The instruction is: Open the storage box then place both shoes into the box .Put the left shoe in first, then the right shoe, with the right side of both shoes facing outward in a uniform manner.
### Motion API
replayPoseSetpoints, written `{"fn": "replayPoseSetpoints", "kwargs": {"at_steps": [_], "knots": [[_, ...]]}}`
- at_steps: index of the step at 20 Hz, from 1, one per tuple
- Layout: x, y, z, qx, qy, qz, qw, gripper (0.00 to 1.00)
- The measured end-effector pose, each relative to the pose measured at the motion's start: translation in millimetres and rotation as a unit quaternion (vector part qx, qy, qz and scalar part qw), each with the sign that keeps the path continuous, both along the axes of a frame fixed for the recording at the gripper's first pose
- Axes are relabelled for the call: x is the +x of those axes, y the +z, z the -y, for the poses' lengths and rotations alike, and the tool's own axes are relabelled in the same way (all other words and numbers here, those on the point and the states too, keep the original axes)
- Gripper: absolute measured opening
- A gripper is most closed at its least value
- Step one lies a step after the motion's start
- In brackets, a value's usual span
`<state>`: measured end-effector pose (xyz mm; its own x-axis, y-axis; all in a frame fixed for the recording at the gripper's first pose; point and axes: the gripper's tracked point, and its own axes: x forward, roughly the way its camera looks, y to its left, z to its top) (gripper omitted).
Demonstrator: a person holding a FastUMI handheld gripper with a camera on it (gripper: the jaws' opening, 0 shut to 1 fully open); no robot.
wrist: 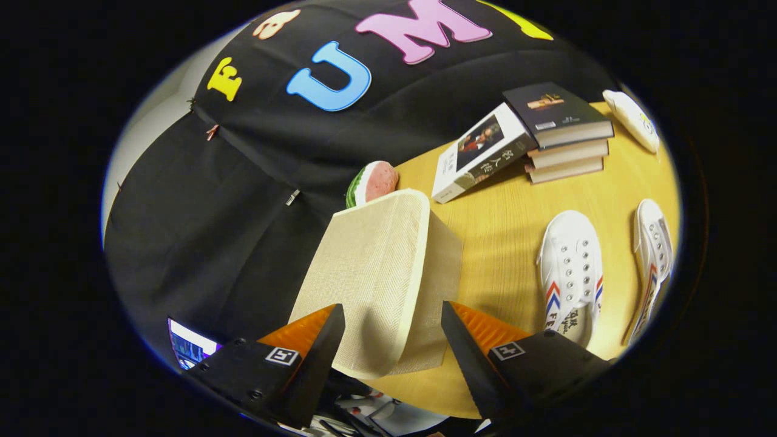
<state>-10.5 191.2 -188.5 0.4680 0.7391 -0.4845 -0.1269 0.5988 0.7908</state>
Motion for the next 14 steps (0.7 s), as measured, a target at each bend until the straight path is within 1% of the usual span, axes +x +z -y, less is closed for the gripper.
{"fn": "replayPoseSetpoints", "kwargs": {"at_steps": [2, 3, 4, 5, 6, 7, 8, 11, 13, 14], "knots": [[0.2, -3.9, -9.7, 0.025, 0.015, -0.018, 0.999, 0.98], [2.3, -6.1, -13.5, 0.031, 0.023, -0.022, 0.999, 0.96], [3.5, -9.3, -17.3, 0.033, 0.032, -0.026, 0.999, 0.96], [4.0, -15.7, -19.4, 0.034, 0.036, -0.034, 0.998, 0.93], [4.5, -17.6, -22.8, 0.044, 0.043, -0.043, 0.997, 0.85], [4.4, -14.5, -29.1, 0.057, 0.049, -0.054, 0.996, 0.68], [5.2, -12.7, -31.0, 0.064, 0.052, -0.062, 0.995, 0.61], [-0.4, -8.9, -32.5, 0.074, 0.06, -0.089, 0.991, 0.33], [1.0, -6.5, -31.8, 0.078, 0.06, -0.095, 0.991, 0.15], [0.8, -4.5, -31.2, 0.079, 0.06, -0.094, 0.991, 0.12]]}}
